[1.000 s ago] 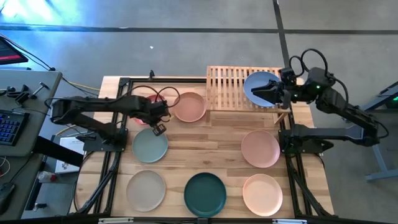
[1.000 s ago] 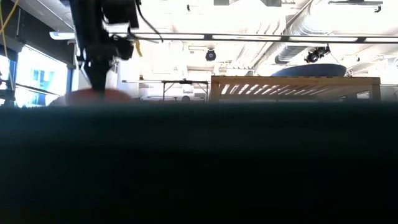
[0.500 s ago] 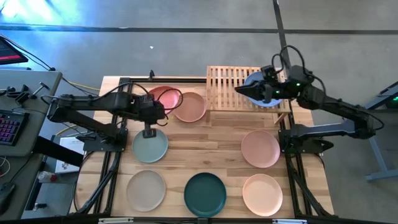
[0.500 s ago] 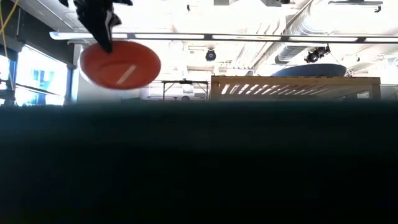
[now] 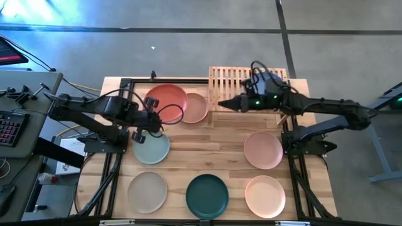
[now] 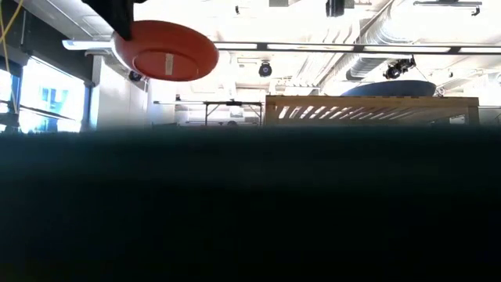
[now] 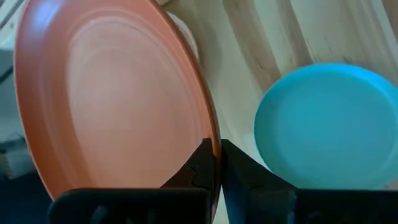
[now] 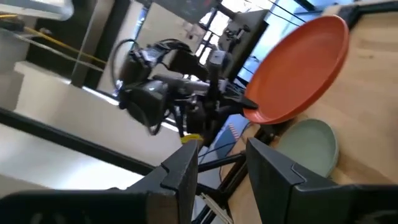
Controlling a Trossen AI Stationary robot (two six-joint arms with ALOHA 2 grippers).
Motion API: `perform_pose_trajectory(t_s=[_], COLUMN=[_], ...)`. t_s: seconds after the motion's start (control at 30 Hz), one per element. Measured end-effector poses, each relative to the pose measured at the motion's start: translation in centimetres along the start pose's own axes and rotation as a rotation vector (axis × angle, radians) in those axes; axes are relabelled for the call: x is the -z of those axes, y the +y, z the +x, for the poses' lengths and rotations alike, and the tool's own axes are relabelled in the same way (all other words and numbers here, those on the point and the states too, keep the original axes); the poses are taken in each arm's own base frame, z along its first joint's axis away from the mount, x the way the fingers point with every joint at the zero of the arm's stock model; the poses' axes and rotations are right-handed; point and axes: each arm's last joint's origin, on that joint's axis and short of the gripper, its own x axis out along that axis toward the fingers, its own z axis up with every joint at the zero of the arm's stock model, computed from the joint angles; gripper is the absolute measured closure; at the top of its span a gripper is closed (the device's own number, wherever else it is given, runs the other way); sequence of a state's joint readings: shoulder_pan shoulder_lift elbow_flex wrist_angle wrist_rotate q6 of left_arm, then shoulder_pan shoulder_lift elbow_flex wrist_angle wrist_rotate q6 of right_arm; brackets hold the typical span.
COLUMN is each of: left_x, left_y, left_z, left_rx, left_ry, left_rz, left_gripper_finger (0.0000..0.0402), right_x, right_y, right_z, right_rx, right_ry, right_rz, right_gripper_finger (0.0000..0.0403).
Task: Place and stack plates onto a shelf
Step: Stack the orange plate on the blue plate on the shelf
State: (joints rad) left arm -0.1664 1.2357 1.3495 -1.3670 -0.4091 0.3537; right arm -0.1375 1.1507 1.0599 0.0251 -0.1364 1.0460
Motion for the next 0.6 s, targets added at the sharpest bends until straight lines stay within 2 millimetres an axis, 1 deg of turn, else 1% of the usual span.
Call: perform_pose_trajectory(t_s=[0.13, 0.3, 0.47, 0.6], left_x=[-0.8, -2.4, -3.7, -4.5], left_y=[-0.9, -2.4, -3.9, -5.1], left_z=[0.3, 1.3, 2.0, 2.2], left_rx=[0.022, 0.038, 0.007, -0.015], left_ry=[0.021, 0.059, 0.089, 0.097], left_rz=[0.103, 0.240, 0.314, 0.373], left_gripper_finger=[0.0399, 0.0399, 0.0399, 0.0399], right_x=[1.7, 4.1, 5.7, 6.7], right_y=[-0.5, -1.3, -2.4, -3.6], right_z=[1.7, 3.7, 5.3, 6.5], right_rx=[0.074, 0.157, 0.229, 0.280], right_ry=[-0.010, 0.007, -0.001, 0.009], right_rz=[0.056, 0.123, 0.180, 0.221], right_gripper_finger=[0.0284, 0.0284, 0.0284, 0.0284])
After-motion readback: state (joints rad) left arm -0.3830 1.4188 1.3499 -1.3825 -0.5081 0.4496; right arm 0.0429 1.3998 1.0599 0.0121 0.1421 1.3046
